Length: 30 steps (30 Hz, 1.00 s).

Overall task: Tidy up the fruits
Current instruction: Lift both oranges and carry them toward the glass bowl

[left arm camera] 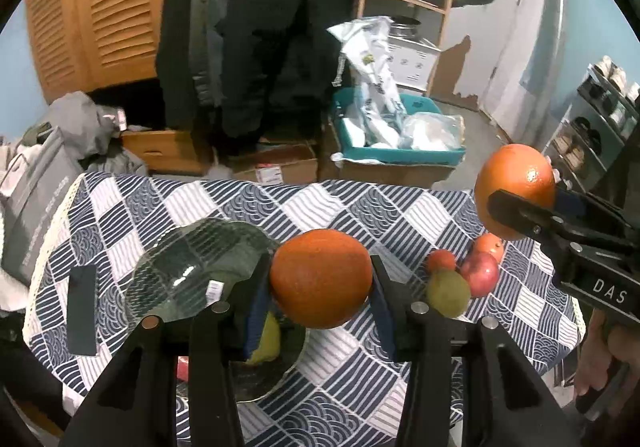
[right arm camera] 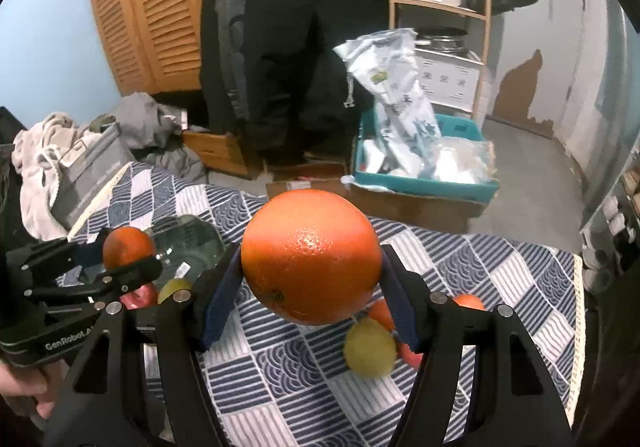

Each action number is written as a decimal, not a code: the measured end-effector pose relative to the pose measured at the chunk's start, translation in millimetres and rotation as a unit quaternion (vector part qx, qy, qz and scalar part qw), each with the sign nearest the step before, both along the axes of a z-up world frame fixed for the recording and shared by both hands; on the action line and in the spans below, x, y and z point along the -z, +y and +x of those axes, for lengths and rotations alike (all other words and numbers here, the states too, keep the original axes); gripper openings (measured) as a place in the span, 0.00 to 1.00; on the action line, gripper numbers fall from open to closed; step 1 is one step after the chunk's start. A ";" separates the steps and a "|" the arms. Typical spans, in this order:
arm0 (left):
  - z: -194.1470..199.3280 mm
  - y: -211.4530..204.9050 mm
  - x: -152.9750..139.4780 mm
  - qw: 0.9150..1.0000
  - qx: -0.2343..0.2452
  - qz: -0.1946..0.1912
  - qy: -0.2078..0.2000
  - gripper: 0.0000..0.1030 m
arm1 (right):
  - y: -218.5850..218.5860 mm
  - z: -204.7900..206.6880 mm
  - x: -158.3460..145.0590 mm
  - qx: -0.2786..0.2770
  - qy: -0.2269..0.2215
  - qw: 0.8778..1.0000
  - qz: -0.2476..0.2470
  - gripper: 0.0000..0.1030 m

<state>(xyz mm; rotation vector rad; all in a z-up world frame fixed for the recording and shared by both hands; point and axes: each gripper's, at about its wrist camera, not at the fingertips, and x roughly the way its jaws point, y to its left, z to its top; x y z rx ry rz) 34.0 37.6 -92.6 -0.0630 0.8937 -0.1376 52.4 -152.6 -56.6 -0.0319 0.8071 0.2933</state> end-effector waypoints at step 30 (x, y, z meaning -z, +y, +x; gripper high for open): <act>21.5 125.8 68.4 0.990 -0.122 -0.001 0.073 0.45 | 138.9 54.8 72.3 -0.094 0.083 0.992 -0.006 0.66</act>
